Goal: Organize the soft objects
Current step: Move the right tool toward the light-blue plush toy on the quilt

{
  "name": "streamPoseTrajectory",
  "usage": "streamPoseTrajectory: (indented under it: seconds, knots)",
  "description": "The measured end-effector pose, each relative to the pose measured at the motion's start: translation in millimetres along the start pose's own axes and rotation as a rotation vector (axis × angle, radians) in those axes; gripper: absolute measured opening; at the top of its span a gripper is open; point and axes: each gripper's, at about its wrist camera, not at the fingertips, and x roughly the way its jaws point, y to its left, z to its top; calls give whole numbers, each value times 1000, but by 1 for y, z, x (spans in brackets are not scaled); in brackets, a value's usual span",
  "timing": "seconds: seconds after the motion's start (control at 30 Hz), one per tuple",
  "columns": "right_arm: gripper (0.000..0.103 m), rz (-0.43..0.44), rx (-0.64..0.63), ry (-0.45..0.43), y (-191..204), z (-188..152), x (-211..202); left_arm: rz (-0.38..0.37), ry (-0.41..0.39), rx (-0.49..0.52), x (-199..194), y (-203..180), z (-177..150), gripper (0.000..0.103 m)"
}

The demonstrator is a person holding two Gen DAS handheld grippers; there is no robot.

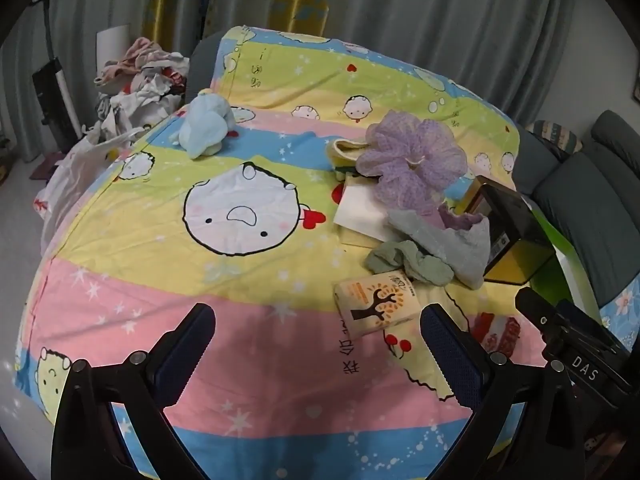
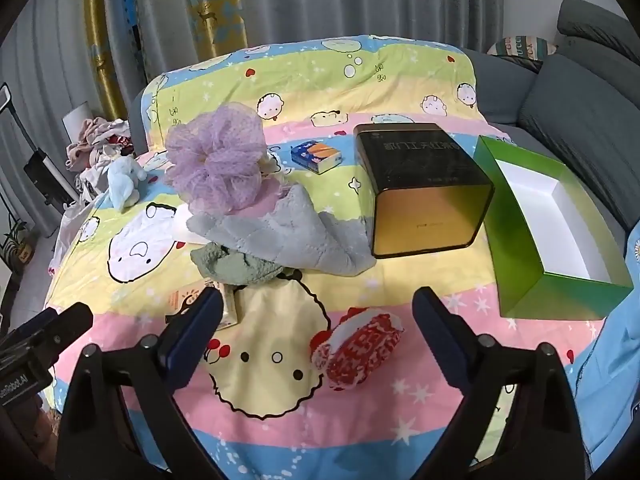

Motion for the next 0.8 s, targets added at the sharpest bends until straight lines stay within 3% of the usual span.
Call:
streamPoseTrajectory:
  seconds: [0.53,0.8]
  knots:
    - [85,55,13,24,13,4,-2,-31,2,-49,1,19,1,101]
    - [85,183,28,40,30,35,8,-29,-2,-81,5,40,12,97]
